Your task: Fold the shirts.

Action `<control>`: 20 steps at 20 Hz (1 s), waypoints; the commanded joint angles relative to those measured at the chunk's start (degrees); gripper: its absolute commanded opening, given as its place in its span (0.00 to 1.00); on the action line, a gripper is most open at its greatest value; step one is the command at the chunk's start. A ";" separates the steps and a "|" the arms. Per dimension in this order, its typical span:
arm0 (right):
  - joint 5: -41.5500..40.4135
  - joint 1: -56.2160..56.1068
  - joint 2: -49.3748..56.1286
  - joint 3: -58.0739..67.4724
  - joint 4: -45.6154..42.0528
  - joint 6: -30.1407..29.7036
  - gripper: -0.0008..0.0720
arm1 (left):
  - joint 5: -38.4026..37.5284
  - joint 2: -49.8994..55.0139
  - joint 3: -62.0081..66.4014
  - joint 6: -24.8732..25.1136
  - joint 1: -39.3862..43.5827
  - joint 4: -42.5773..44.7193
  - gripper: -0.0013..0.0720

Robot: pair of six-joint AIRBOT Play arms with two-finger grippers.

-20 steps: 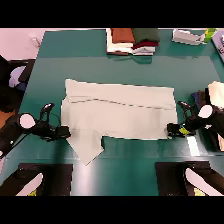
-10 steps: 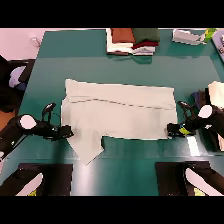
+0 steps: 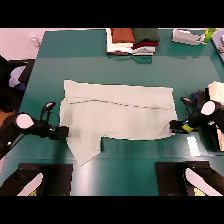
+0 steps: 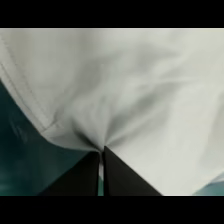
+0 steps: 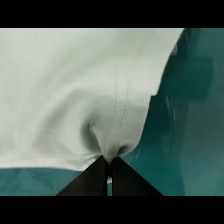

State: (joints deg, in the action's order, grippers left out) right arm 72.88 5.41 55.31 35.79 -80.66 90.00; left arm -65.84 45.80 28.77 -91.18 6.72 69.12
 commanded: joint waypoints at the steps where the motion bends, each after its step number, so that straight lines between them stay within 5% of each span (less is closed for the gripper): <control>1: 7.76 0.02 -5.92 3.52 -1.38 0.07 0.03 | -9.79 -6.82 3.98 0.57 -0.04 4.42 0.05; 4: 13.90 0.02 -12.98 3.87 -4.79 0.13 0.03 | -18.93 -12.85 7.19 0.61 -0.04 3.80 0.05; 7: 15.10 0.04 -17.94 3.96 -6.58 0.66 0.03 | -19.67 -12.24 13.11 1.46 -0.04 3.89 0.05; 11: 10.99 0.02 -12.92 9.09 -6.36 1.44 0.03 | -9.68 -3.45 18.53 5.46 -0.04 4.48 0.05; 20: 2.01 0.02 18.73 33.00 -4.66 1.53 0.03 | 10.08 29.35 37.46 9.68 -0.04 8.46 0.05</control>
State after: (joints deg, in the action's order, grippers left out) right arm 77.06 5.41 64.97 61.87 -86.48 91.39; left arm -61.95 66.11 60.47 -83.20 6.74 76.84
